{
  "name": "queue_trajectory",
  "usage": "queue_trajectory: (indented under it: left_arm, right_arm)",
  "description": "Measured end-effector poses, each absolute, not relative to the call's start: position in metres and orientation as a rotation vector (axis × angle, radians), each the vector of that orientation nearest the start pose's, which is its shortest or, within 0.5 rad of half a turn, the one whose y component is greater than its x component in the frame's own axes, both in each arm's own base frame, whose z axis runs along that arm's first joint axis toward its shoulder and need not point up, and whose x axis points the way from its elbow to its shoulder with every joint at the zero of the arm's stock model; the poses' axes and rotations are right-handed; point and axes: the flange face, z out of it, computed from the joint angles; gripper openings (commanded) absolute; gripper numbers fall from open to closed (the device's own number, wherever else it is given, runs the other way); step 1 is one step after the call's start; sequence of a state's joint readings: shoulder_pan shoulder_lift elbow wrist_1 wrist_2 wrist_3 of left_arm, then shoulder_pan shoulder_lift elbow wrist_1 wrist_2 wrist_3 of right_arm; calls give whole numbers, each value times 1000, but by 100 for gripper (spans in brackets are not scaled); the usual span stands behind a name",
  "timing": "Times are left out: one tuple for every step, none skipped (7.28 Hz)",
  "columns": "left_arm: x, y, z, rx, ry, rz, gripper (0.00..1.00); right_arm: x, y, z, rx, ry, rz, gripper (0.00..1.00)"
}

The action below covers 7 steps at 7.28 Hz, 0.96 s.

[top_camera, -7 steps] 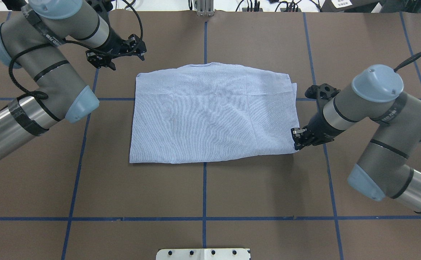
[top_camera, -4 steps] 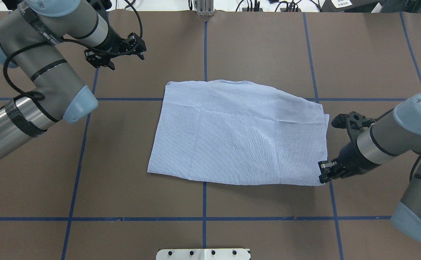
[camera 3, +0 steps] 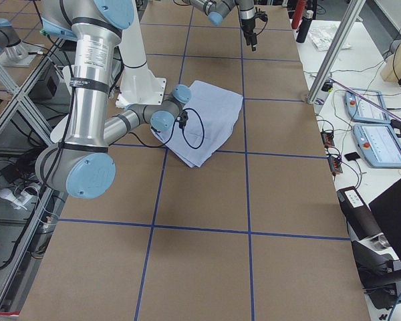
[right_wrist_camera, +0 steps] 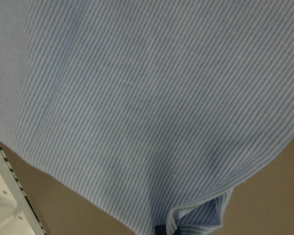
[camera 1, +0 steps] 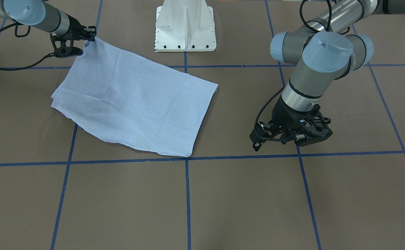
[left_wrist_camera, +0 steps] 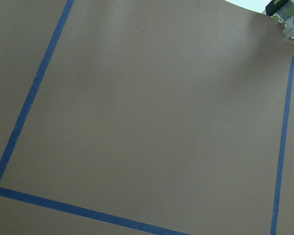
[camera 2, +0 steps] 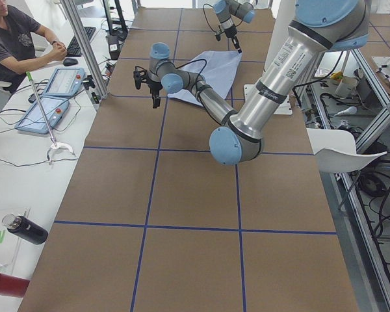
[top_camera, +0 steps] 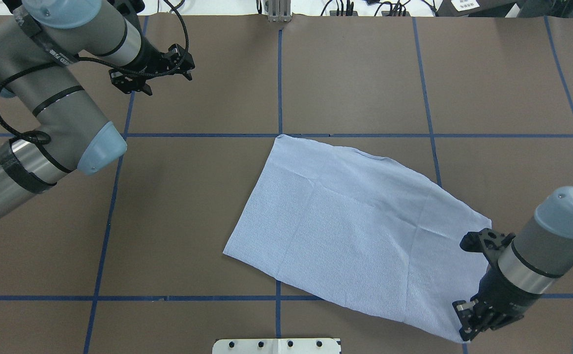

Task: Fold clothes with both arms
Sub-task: 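Drag the folded shirt toward the robot with the right gripper, rotating it, then release and raise the right gripper while the left reaches the shirt's corner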

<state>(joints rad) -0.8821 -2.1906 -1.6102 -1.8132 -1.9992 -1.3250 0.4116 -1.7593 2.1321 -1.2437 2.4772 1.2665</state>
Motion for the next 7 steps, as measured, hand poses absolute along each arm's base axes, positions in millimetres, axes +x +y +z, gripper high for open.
queue_trajectory:
  left_arm:
    - [369,-586,245,139,972,-398,99]
    - [371,-580,246,138,973,-401,99]
    - [374,-575,245,140,974,-403,99]
    - [375,-572,244,141,977,-403,99]
    - [377,-570,242,141,981,-401,99]
    - [377,-568,240,142,985,-397,99]
    - [379,-563,236,143,992,-389,99]
  right_arm:
    - [-361,-182,413,-670,-869,-214,0]
    - [-373,-159,408,-721,-837,-222,0]
    - [-381,-143,406,-749,-815,-237,63]
    - [-385,-136,404,-761,-807,-245,100]
    - [-386,-137,401,-764,-811,-236,100]
    - [-385,-148,397,-756,-827,-213,100]
    - [-381,-167,390,-734,-858,-176,100]
